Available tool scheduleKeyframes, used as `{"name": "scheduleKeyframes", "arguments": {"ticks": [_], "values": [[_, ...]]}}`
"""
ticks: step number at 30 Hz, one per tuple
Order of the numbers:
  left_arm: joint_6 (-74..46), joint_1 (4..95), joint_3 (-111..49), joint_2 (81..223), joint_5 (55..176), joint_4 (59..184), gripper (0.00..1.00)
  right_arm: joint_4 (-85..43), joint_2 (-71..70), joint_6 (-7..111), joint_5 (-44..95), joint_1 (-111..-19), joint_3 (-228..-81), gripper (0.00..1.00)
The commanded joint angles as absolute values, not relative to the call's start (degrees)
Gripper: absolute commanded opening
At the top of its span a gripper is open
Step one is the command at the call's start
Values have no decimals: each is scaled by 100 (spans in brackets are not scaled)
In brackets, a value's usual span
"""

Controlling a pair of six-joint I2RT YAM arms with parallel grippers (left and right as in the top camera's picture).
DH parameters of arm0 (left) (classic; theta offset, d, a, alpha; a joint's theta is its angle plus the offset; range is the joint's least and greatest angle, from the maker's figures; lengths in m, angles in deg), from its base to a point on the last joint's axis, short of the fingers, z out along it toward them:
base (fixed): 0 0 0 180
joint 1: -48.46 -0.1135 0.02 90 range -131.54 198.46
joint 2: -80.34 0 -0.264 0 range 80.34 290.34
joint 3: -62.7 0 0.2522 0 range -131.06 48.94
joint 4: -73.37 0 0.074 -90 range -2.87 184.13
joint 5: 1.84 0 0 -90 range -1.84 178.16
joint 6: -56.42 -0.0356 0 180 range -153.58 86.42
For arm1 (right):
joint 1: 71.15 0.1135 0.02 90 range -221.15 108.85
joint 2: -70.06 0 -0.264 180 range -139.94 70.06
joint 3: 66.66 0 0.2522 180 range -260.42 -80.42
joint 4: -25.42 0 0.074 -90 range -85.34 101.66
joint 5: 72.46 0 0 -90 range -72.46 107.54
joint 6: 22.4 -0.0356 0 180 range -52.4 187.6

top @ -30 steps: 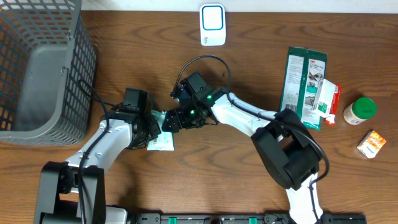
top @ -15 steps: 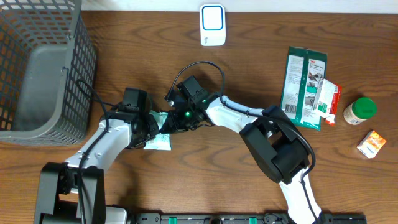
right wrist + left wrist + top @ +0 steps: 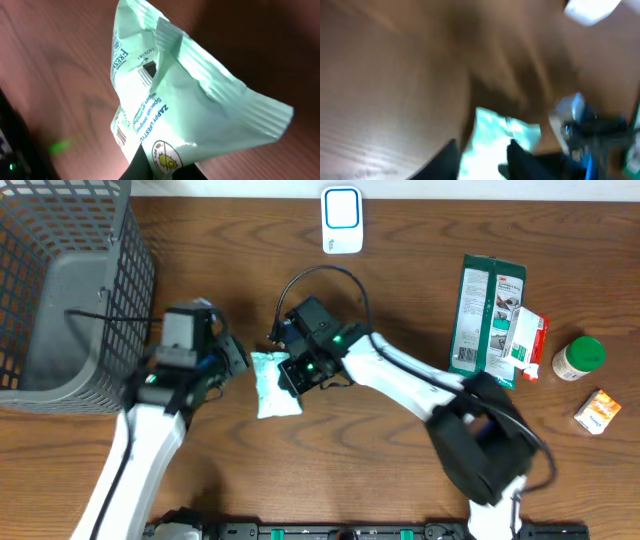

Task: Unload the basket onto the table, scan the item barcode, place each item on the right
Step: 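Release the wipes with the left gripper and lift it with the right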

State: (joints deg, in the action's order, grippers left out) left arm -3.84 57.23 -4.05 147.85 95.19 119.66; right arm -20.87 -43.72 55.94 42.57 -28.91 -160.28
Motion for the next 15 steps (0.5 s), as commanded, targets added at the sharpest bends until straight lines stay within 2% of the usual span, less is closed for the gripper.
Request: {"name": "scheduleKeyframes", "arguments": {"ticks": [1, 5, 8, 15], "values": [[-459, 5710, -438, 14295, 8351, 11931, 43, -2295, -3675, 6153, 3849, -2990, -16019, 1], [-459, 5623, -438, 14057, 7989, 11877, 60, -2603, -3026, 6324, 2918, -3125, -16026, 1], [-456, 5618, -425, 14079, 7971, 11887, 85, -2791, -2571, 6403, 2231, -3197, -16065, 1], [-456, 5620, -405, 14249, 7973, 11922, 86, -4098, -2355, 6698, 1305, -3289, -17335, 1]]}}
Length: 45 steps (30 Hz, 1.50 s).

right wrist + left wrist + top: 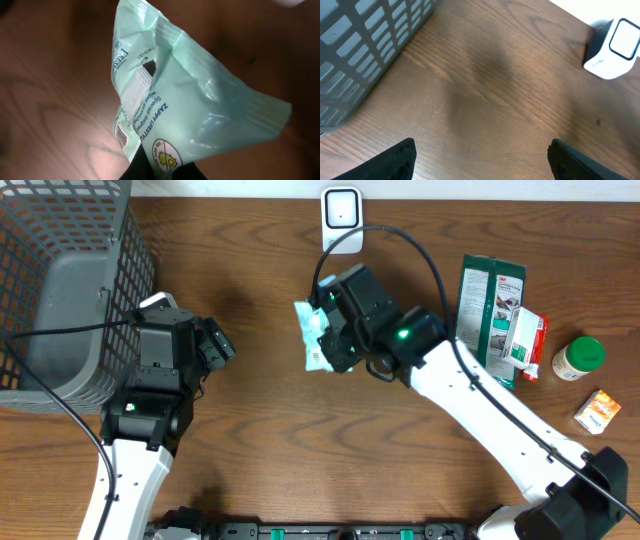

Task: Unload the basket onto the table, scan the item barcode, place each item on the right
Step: 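Release the wipes with the left gripper and lift it with the right, then hold the wipes pack under the white scanner with the right gripper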

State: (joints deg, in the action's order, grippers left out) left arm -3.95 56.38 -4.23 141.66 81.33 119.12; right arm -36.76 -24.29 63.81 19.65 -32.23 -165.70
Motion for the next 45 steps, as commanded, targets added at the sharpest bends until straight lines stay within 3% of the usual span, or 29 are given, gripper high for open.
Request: {"name": "scheduleKeyframes", "arguments": {"ticks": [1, 7, 12, 24, 28, 36, 45], "values": [[-456, 5618, -405, 14271, 7973, 11925, 86, -4310, -2372, 6803, 1197, -3304, -17610, 1], [-456, 5618, -405, 14293, 7973, 11968, 86, -4791, -2553, 7076, 209, -3372, -19241, 1], [-456, 5620, -405, 14293, 7973, 11968, 86, -4251, -2575, 7456, -208, -3372, -19829, 1], [-456, 5618, -405, 14293, 7973, 11968, 86, -3226, -3723, 11176, -1279, -3379, -19827, 1], [-456, 5618, -405, 14293, 7975, 11968, 86, -2306, -4527, 11786, -2158, -3479, -19827, 1], [-456, 5618, -405, 14293, 7973, 11968, 86, 4, -5976, 13049, -2523, -3728, -19827, 1], [-456, 5620, -405, 14293, 7973, 11968, 86, 2024, -6800, 12979, -2684, -3868, -19827, 1]]}}
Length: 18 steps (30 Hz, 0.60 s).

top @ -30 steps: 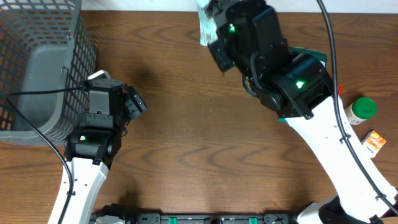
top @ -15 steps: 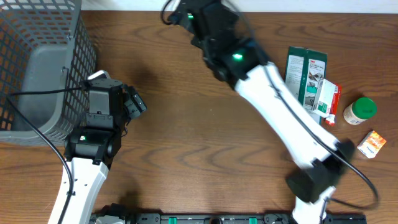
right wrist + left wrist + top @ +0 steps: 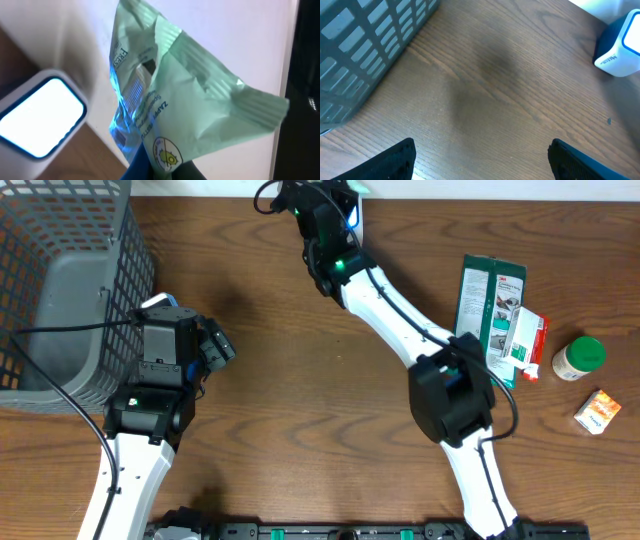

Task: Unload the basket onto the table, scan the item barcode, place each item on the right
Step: 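Hold the wipes pack under the white scanner with the right gripper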

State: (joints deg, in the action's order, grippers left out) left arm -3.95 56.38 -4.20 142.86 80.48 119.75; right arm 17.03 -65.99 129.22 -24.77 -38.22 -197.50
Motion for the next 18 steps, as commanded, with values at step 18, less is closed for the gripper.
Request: {"name": "scheduleKeyframes", "arguments": {"ticks": [18], "values": [[-456, 5618, -405, 14293, 7973, 11968, 86, 2852, -7727, 11027, -3644, -3949, -19822, 1]]}}
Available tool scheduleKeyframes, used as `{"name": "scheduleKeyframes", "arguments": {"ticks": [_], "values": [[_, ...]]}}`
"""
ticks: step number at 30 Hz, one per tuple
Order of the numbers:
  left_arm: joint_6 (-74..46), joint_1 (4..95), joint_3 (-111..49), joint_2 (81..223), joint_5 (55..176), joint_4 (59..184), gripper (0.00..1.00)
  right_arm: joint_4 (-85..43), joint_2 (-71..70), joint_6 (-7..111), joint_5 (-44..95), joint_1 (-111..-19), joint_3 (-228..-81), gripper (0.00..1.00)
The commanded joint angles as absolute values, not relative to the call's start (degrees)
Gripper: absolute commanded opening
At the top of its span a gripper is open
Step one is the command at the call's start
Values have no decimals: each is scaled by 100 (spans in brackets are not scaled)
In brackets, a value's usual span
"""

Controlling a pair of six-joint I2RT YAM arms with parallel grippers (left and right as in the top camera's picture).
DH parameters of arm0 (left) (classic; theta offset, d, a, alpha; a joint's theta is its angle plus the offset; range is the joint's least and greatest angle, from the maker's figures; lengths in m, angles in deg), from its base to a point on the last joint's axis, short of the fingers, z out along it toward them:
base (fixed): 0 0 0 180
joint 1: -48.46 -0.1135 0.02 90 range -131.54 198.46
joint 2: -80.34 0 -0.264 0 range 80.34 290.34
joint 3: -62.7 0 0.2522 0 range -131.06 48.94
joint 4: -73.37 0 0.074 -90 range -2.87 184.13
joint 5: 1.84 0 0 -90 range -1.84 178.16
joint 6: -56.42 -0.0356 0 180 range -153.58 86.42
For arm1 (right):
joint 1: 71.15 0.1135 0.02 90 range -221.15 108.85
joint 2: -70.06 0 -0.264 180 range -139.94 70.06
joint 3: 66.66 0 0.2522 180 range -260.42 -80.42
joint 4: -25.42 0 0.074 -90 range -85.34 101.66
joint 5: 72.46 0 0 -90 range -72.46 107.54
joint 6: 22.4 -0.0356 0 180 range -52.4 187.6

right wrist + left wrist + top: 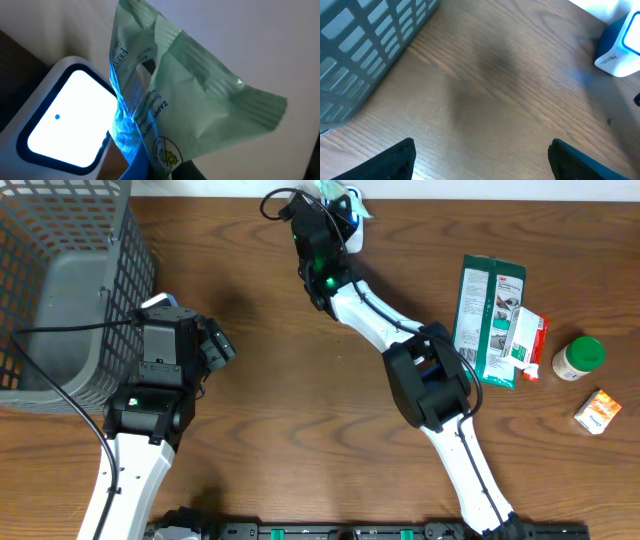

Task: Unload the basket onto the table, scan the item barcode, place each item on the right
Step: 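Hold the wipes pack under the white scanner with the right gripper, then move the wipes to the right and drop them on the green packet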

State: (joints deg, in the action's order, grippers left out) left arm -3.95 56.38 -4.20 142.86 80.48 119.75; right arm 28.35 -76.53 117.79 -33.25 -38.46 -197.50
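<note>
A mint-green wipes packet [200,100] is pinched at its lower end by my right gripper [162,172], which is shut on it. The packet hangs right beside the lit window of the white barcode scanner [65,130], and blue light falls on its lower left side, where a printed barcode shows. From overhead, the packet [335,192] and right gripper [325,205] are at the table's back edge by the scanner [353,225]. My left gripper [482,167] stands open over bare wood, well left of the scanner [620,50].
A grey mesh basket [60,290] fills the left side, close to my left arm. At the right lie a green package [488,310], a red-and-white box [527,340], a green-lidded jar [578,358] and a small orange box [598,412].
My right gripper has brought the packet closer to the scanner's window, which now looks larger and brighter beside it. The left arm has not moved.
The packet lay mid-table with my right gripper shut on it and my left gripper close by. Then it was held above the table nearer the scanner, with the left arm drawn back and open. Then it was at the back edge, and now beside the scanner window.
</note>
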Motion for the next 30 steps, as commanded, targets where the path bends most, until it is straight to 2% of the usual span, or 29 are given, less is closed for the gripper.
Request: {"name": "scheduleKeyframes", "arguments": {"ticks": [1, 11, 19, 22, 26, 30], "values": [[-456, 5618, -405, 14293, 7973, 11968, 86, 2852, -7727, 10920, -3694, -3949, -19816, 1], [-456, 5620, -405, 14293, 7975, 11968, 86, 2199, -7727, 9705, -3854, -3903, -19807, 1], [-456, 5618, -405, 14293, 7973, 11968, 86, 2402, -7414, 9817, -3755, -4030, -19811, 1], [-456, 5618, -405, 14293, 7975, 11968, 86, 1648, -6741, 9803, -3747, -4058, -19811, 1], [-456, 5618, -405, 14293, 7973, 11968, 86, -404, -5762, 9261, -3550, -4054, -19811, 1], [-456, 5618, -405, 14293, 7973, 11968, 86, -2979, -4853, 8263, -1989, -4235, -19811, 1]]}}
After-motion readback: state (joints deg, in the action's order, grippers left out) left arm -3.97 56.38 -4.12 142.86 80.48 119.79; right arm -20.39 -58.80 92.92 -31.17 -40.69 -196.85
